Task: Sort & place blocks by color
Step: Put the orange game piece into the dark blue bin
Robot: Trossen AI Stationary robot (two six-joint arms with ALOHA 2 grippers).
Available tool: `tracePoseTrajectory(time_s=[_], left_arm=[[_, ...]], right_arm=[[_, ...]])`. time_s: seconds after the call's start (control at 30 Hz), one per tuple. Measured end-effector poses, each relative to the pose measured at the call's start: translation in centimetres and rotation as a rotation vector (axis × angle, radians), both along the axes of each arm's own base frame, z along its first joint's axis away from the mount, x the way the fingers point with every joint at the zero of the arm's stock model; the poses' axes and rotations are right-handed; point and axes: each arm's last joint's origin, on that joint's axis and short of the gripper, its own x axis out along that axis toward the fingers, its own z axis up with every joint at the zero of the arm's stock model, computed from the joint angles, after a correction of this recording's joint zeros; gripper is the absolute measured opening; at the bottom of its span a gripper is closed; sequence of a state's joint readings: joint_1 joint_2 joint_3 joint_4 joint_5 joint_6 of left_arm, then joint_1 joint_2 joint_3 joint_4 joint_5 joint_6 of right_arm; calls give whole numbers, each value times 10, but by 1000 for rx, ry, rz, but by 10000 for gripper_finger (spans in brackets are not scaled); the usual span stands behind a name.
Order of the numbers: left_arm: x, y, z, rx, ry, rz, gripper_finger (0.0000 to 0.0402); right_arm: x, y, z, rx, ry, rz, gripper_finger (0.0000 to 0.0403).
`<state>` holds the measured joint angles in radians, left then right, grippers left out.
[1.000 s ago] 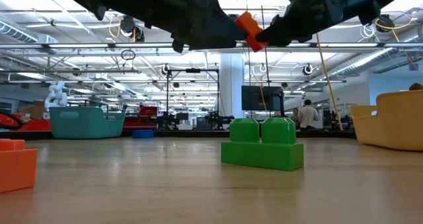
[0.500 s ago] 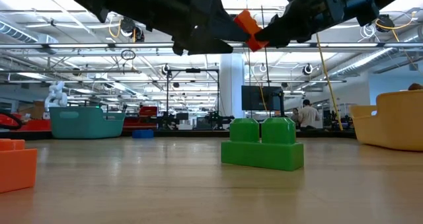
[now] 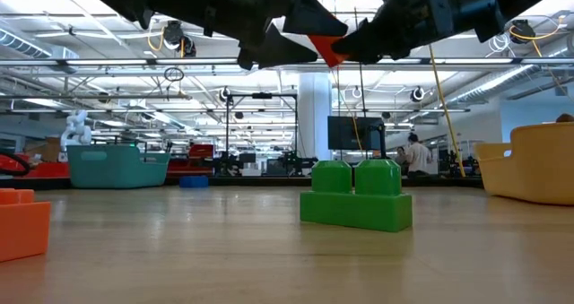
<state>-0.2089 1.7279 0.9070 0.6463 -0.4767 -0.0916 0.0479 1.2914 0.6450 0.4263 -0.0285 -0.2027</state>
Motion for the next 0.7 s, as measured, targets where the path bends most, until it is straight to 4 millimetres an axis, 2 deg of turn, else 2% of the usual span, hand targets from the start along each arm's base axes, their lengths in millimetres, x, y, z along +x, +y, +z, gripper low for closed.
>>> tracePoseTrajectory(time_s=[0.47,0.7], left_arm=[[0,0,0,4,1,0,240],[-1,0,-3,-7,30,5,137]], right_arm=[[-1,-1,-5,21,51,-38,131],[0,-1,-3,49,35,-43,131]])
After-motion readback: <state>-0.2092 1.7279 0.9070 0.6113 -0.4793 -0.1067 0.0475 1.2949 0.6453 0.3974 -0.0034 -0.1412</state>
